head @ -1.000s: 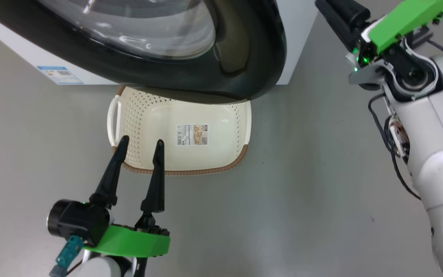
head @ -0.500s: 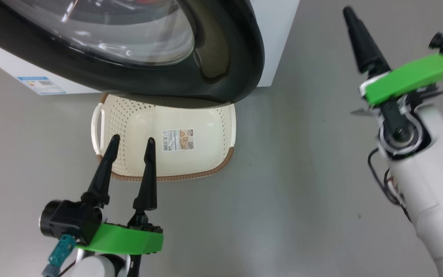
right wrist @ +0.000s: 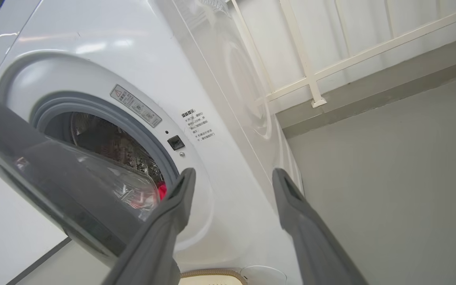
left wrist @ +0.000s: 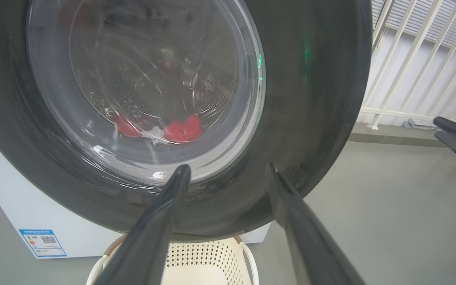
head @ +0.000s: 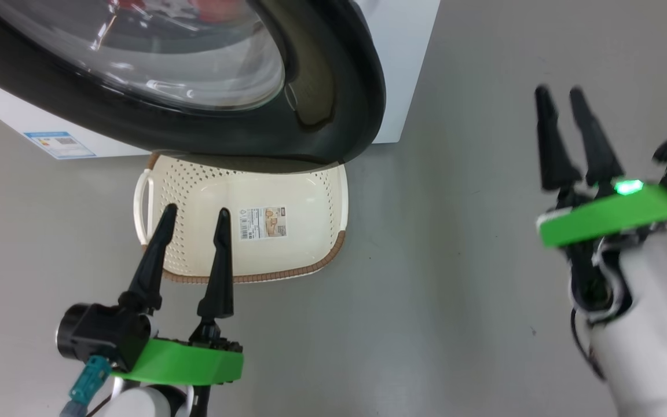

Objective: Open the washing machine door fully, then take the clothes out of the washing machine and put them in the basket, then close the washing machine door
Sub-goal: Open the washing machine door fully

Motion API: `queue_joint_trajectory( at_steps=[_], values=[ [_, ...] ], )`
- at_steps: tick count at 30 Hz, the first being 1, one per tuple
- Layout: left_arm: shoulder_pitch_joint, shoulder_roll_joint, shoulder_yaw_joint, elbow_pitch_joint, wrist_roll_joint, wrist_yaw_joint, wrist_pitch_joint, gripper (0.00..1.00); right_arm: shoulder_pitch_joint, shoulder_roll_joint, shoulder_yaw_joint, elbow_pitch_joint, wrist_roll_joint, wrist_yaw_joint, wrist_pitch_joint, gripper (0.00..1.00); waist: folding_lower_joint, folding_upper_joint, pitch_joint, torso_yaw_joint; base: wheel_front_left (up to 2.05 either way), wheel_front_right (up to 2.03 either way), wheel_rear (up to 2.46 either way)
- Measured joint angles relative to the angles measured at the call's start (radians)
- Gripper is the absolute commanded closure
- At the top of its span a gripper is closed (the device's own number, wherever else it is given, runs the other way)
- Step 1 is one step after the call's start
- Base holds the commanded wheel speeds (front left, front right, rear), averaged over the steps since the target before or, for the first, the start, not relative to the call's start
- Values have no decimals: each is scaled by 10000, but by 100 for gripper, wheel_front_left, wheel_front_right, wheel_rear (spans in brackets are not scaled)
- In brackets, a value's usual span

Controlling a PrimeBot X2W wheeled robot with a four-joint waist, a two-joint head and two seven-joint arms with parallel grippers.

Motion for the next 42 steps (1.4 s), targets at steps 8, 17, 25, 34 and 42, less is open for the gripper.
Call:
queue_joint_trajectory(
  at_steps=[8, 17, 25, 34, 42],
  values=[
    [166, 2, 71, -90, 0, 61, 0, 0, 1768, 660, -836, -1779, -2966, 0, 0, 0, 0, 0, -45, -78, 0, 0, 0],
    [171, 2, 176, -328, 17, 192, 0, 0, 2965, 708, -788, -3156, -4999, 2, 0, 0, 0, -1, 77, -94, 0, 0, 0],
    [189, 4, 234, -531, 17, 286, 0, 0, 3179, 815, -832, -3407, -5287, 2, 0, 0, 0, -1, 134, -200, 0, 0, 0],
    [193, 4, 234, -564, 92, 313, 0, 0, 3341, 901, -773, -3400, -5292, 2, 0, 0, 0, 0, 149, -235, 0, 0, 0],
    [203, 4, 230, -564, 92, 322, 0, 0, 3340, 918, -732, -3396, -5290, 2, 0, 0, 0, 0, 155, -235, 0, 0, 0]
  ],
)
